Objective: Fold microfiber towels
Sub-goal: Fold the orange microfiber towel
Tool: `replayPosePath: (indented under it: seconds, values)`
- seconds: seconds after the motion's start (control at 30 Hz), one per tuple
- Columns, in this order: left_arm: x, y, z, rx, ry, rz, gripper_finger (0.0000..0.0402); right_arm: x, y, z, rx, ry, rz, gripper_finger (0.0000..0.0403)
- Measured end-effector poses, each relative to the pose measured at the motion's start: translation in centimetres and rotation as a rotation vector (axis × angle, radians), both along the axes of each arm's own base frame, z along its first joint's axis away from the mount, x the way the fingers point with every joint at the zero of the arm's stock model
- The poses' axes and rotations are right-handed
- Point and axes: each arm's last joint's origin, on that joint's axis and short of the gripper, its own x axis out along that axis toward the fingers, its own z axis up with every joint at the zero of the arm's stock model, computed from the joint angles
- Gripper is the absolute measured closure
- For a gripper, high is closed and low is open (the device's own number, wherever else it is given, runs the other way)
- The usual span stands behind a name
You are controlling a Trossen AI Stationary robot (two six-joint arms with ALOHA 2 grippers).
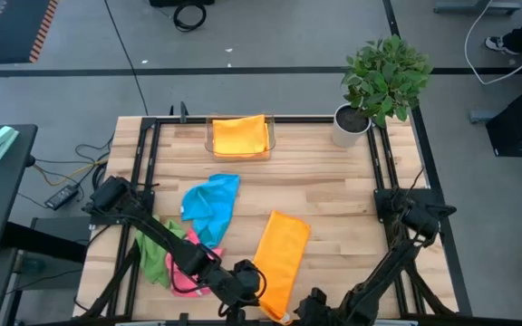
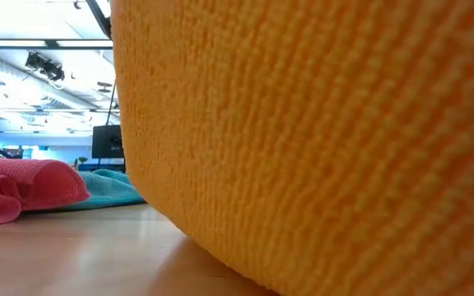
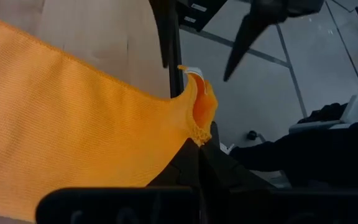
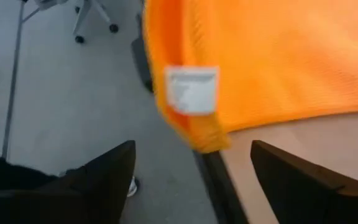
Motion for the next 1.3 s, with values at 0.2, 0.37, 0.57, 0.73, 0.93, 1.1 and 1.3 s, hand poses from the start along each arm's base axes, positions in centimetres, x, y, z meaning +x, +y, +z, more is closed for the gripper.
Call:
replayPosePath:
  seconds: [0.2,0.37,0.57,0.73,0.93,1.1,1.3]
  values:
    - [0.0,0.0,0.0,-0.001,0.005,0.003,0.0397,1.0,-0.4,-0.5,-0.029,-0.029,-0.001,0.006]
    - [0.0,0.0,0.0,-0.002,0.007,0.004,0.0393,2.0,-1.1,-0.5,-0.034,-0.019,0.002,0.0086]
    - [0.0,0.0,0.0,-0.002,0.007,0.005,0.0396,1.8,-0.9,-0.6,-0.009,0.01,0.046,0.0159]
    - [0.0,0.0,0.0,0.002,0.005,0.001,0.0395,1.7,-0.8,-0.6,-0.007,0.012,0.05,0.0199]
    - [0.1,0.2,-0.1,0.005,0.007,0.006,0.0392,2.0,-1.0,-0.6,0.003,0.014,0.031,0.0262]
    - [0.0,0.4,-0.3,0.025,0.033,0.02,0.0396,1.5,-0.6,-0.5,0.027,0.017,0.022,0.0349]
    - [0.0,0.5,-0.4,0.03,0.04,0.037,0.0393,0.7,-0.2,0.5,0.056,0.007,0.023,0.0395]
